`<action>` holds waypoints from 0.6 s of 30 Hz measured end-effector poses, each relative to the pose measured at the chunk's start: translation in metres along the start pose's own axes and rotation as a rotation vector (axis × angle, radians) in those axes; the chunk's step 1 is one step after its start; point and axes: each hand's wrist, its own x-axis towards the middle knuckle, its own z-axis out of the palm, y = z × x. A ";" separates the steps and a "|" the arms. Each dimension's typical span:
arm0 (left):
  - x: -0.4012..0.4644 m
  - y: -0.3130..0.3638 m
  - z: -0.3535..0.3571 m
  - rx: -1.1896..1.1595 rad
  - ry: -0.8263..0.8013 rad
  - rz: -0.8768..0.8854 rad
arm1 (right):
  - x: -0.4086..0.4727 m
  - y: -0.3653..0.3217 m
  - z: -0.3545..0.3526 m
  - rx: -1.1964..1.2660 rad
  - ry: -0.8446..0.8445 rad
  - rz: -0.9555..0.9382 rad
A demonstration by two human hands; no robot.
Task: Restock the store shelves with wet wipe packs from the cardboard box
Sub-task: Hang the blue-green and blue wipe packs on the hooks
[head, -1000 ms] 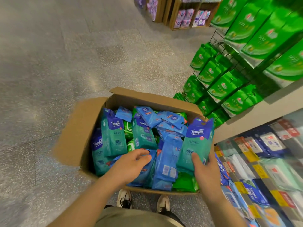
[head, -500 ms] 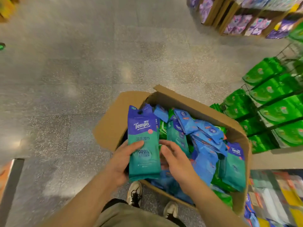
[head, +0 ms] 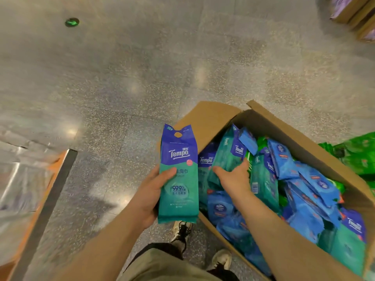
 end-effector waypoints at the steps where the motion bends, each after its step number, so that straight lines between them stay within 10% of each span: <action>1: 0.002 0.000 -0.002 0.004 0.000 0.010 | -0.006 -0.004 -0.003 0.052 -0.003 0.007; 8: 0.008 0.000 0.023 0.089 -0.005 0.024 | -0.089 -0.034 -0.046 0.121 -0.054 -0.232; 15: 0.001 -0.007 0.067 -0.084 -0.188 -0.025 | -0.140 -0.060 -0.044 -0.521 -0.017 -0.512; 18: 0.005 -0.011 0.058 -0.147 -0.187 -0.021 | -0.142 -0.061 -0.042 -0.439 -0.166 -0.502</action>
